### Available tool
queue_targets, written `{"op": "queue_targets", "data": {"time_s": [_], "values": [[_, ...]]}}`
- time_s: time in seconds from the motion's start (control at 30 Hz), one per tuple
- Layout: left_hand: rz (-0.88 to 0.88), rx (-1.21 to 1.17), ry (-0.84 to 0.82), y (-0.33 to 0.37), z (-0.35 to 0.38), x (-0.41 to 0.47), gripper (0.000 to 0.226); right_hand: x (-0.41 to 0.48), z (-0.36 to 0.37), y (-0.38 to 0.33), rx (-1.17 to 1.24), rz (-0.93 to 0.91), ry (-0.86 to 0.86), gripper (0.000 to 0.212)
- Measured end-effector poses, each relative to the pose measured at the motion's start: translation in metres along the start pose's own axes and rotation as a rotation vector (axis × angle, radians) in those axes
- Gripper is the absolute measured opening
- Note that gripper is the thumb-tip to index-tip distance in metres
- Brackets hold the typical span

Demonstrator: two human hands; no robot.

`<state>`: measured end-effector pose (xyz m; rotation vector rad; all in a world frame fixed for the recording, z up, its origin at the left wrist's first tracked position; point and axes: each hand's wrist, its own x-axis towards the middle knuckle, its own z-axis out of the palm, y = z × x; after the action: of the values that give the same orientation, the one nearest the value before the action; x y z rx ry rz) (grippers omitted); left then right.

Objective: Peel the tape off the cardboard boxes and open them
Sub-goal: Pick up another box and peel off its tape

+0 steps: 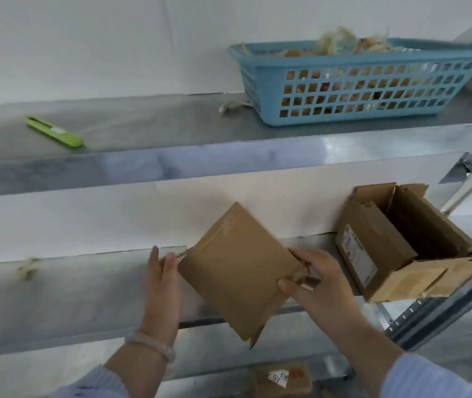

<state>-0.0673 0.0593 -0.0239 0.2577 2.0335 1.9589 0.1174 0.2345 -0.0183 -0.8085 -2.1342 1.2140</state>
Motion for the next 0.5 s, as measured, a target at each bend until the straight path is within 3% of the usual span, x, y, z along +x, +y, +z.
{"op": "queue_targets", "data": {"time_s": [0.1,0.23,0.4,0.5], "values": [[0.212,0.233,0.007,0.017,-0.031,0.018,0.062,0.017,0.027,-0.016,-0.159,-0.203,-0.052,0.06],[0.238,0.202,-0.155,0.036,-0.05,0.023,0.03,0.037,0.073,-0.028,-0.301,-0.444,-0.035,0.063],[0.116,0.361,-0.156,0.003,-0.081,0.04,0.021,0.048,0.118,-0.022,-0.415,-0.552,-0.152,0.063],[0.083,0.399,-0.179,-0.014,-0.093,0.046,0.02,0.049,0.133,-0.022,-0.499,-0.501,-0.169,0.059]]}}
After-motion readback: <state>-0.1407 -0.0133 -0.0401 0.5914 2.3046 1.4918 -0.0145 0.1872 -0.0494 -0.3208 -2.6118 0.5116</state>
